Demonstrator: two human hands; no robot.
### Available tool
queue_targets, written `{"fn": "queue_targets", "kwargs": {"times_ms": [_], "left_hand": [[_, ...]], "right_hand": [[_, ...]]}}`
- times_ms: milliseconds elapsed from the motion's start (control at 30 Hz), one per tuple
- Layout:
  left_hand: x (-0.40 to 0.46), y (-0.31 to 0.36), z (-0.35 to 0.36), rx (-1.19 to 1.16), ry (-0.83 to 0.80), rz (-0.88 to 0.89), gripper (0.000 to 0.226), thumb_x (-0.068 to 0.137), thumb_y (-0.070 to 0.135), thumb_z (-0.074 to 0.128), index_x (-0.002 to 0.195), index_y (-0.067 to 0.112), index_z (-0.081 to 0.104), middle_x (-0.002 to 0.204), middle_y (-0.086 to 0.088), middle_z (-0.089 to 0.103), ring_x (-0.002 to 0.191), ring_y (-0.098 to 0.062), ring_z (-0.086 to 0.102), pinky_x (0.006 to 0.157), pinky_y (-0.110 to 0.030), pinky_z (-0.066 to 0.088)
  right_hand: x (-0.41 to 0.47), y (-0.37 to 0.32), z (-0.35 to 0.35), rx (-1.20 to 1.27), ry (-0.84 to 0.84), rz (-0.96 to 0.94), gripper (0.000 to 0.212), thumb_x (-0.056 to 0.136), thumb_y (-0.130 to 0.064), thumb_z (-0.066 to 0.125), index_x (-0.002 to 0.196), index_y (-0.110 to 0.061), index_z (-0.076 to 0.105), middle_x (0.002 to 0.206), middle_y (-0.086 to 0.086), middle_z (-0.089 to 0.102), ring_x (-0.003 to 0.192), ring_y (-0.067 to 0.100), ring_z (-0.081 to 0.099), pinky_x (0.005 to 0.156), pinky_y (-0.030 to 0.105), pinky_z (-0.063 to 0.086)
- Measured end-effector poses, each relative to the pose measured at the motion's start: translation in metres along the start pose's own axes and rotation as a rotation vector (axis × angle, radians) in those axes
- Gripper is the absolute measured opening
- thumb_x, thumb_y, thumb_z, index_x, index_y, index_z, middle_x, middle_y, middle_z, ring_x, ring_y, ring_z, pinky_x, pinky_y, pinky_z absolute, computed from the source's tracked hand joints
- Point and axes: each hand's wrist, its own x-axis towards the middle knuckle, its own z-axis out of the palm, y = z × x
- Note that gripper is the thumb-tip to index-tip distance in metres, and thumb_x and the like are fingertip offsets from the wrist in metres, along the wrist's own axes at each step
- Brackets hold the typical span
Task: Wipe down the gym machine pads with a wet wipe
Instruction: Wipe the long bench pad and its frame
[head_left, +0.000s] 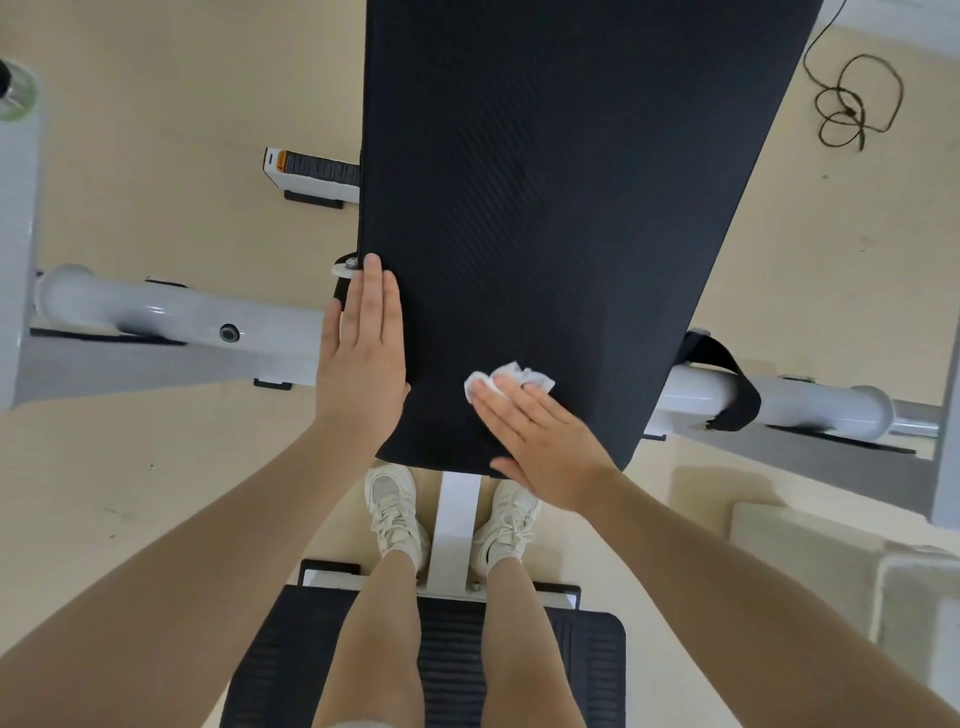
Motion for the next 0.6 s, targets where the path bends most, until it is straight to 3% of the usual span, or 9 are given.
{"fn": "queue_targets", "kwargs": {"times_ms": [167,333,467,533,600], "left_hand": [[-0.004,0.013,-0.006,0.032,0.015,0.152,0.113,0.072,0.029,0.075,0.146,0.002,-0.005,0.156,-0.015,-0.004,0.144,-0.029,0.000,0.113,-0.038,0.000],[0.003,0.038,-0.009,0.040,0.006,0.214,0.111,0.078,0.043,0.068,0.145,0.001,-0.011,0.154,-0.015,-0.018,0.144,-0.028,-0.010,0.112,-0.036,-0.008],[0.009,0.055,-0.002,0.060,0.001,0.220,0.116,0.074,0.052,0.067,0.145,-0.001,-0.009,0.155,-0.018,-0.012,0.144,-0.031,-0.005,0.112,-0.036,-0.004],[0.010,0.058,0.001,0.108,0.043,0.213,0.122,0.068,0.055,0.070,0.144,-0.003,-0.005,0.155,-0.021,-0.003,0.144,-0.033,0.005,0.113,-0.037,0.002],[0.010,0.057,0.004,0.135,0.054,0.209,0.125,0.069,0.056,0.069,0.141,-0.003,-0.014,0.155,-0.022,-0.005,0.144,-0.033,0.003,0.113,-0.038,0.003]], "right_hand": [[0.000,0.034,-0.011,-0.090,-0.019,-0.124,0.069,0.091,-0.044,0.040,0.146,-0.006,0.021,0.154,0.007,0.025,0.141,0.025,0.025,0.114,0.038,0.010],[0.026,0.107,-0.052,-0.097,0.167,0.229,0.063,0.092,-0.039,0.032,0.143,-0.003,0.027,0.150,0.012,0.033,0.136,0.030,0.033,0.110,0.039,0.022],[0.027,0.126,-0.062,0.102,0.264,0.386,0.062,0.095,-0.037,0.033,0.146,-0.003,0.021,0.154,0.012,0.022,0.141,0.030,0.022,0.115,0.040,0.022],[0.020,0.113,-0.053,0.081,0.224,0.343,0.065,0.094,-0.038,0.030,0.146,0.000,0.017,0.154,0.016,0.020,0.140,0.034,0.021,0.115,0.045,0.024],[0.001,0.087,-0.031,-0.015,0.108,0.202,0.071,0.093,-0.040,0.024,0.146,0.004,0.008,0.154,0.019,0.017,0.140,0.038,0.018,0.113,0.049,0.023]]}}
